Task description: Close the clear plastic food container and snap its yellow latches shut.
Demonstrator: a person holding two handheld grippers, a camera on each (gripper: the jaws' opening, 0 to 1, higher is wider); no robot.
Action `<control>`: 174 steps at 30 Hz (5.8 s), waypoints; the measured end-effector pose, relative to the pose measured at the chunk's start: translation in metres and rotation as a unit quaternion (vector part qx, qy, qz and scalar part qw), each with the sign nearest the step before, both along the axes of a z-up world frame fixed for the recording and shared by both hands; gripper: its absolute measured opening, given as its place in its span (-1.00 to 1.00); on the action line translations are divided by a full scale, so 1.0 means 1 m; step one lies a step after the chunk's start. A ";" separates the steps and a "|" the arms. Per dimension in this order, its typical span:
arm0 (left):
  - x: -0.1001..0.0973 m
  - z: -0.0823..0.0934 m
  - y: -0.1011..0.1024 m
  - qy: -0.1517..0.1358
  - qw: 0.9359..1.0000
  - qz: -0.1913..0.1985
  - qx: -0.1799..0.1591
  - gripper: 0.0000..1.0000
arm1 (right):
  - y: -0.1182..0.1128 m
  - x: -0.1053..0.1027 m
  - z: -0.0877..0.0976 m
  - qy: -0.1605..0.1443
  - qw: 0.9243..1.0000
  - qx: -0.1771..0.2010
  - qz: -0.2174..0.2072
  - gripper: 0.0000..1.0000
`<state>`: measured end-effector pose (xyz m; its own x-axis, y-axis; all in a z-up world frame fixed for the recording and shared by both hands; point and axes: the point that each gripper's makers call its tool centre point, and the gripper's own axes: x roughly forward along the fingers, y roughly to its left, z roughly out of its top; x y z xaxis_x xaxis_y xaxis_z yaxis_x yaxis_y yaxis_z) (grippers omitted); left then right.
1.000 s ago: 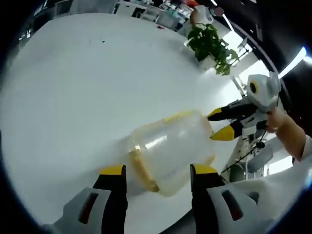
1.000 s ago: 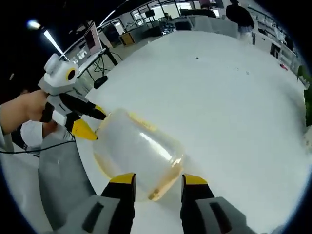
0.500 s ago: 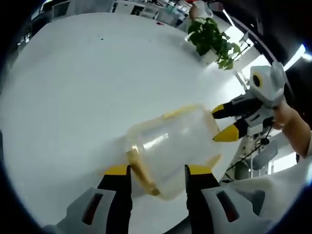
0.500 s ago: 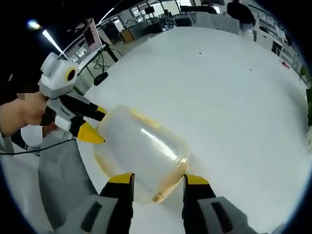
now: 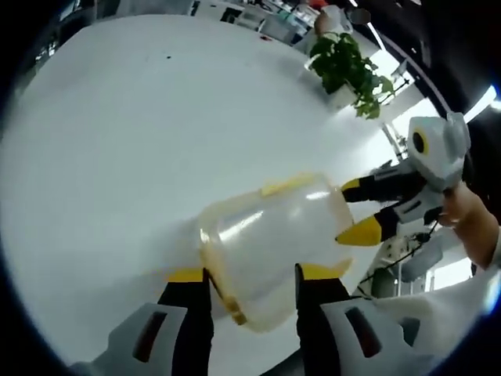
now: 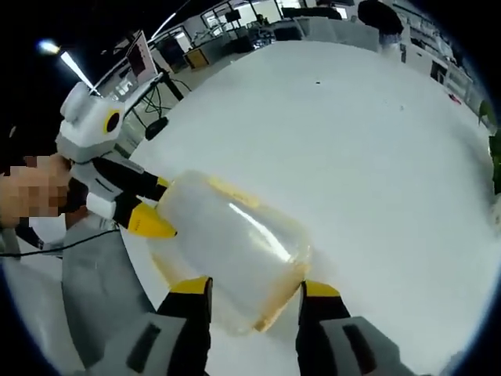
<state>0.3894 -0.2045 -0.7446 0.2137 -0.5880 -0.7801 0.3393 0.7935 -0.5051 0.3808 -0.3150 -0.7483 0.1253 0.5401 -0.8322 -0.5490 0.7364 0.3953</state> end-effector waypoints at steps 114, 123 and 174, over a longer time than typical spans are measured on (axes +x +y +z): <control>-0.026 0.038 -0.069 -0.309 0.852 -0.422 0.013 -0.46 | 0.061 0.003 0.035 -0.228 0.895 0.021 0.384 -0.45; -0.037 0.025 -0.071 -0.307 0.847 -0.433 0.024 0.02 | 0.060 0.007 0.026 -0.206 0.900 0.017 0.384 0.18; -0.033 0.009 -0.068 -0.288 0.759 -0.555 0.181 -0.11 | 0.066 0.014 0.006 -0.074 0.855 -0.100 0.503 0.04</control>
<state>0.3560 -0.2726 -0.7357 0.1110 -0.4248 -0.8984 0.9822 -0.0909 0.1643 0.3949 -0.2492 -0.7423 -0.2072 0.2860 -0.9356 -0.9777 -0.0937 0.1879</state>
